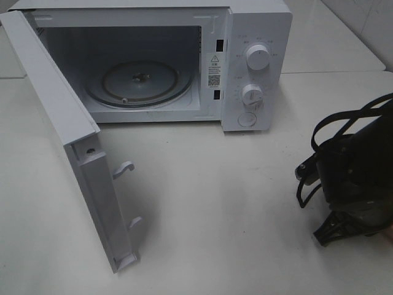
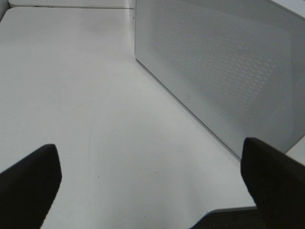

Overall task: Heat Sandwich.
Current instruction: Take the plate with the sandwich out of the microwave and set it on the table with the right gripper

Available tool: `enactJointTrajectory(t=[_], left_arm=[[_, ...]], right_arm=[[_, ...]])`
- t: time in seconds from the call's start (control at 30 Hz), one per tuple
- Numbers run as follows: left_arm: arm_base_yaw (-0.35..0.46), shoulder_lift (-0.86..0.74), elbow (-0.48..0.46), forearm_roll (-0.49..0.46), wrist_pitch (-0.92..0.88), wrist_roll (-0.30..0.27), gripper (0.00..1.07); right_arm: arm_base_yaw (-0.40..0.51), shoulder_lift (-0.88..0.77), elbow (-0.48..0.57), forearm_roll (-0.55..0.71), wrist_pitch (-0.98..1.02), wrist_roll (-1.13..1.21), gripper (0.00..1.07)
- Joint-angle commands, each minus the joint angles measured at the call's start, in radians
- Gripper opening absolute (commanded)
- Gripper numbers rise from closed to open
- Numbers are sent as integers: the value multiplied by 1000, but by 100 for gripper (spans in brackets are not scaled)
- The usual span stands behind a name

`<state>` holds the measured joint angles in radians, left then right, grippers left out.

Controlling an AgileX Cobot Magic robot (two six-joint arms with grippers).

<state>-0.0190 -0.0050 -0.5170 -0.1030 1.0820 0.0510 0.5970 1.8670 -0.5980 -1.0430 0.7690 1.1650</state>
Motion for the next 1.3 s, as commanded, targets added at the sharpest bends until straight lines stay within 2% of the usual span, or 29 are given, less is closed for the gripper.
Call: enactJointTrajectory(t=[0.03, 0.27, 0.37, 0.43, 0.53, 0.7, 0.93, 1.03, 1.3], left_arm=[[2, -5, 3, -8, -13, -4, 97], [2, -5, 3, -8, -13, -4, 97], [2, -5, 3, -8, -13, -4, 97], [2, -5, 3, -8, -13, -4, 97], [2, -5, 3, -8, -13, -4, 97], [2, -5, 3, -8, -13, -4, 97], [2, -5, 3, -8, -13, -4, 97], [2, -5, 3, -8, -13, -4, 97], [2, -5, 3, -8, -13, -4, 97]], right_arm=[[-3, 40, -5, -42, 28, 48, 8], [-3, 52, -5, -23, -3, 38, 21], [-3, 19, -5, 20, 2, -15, 38], [-3, 8, -5, 26, 3, -28, 41], [-3, -59, -5, 63, 15, -97, 53], [-3, -134, -5, 122, 16, -198, 62], [-3, -308, -5, 255, 10, -381, 83], [-3, -357, -5, 299, 10, -449, 85], [-3, -608, -32, 592, 54, -820, 84]])
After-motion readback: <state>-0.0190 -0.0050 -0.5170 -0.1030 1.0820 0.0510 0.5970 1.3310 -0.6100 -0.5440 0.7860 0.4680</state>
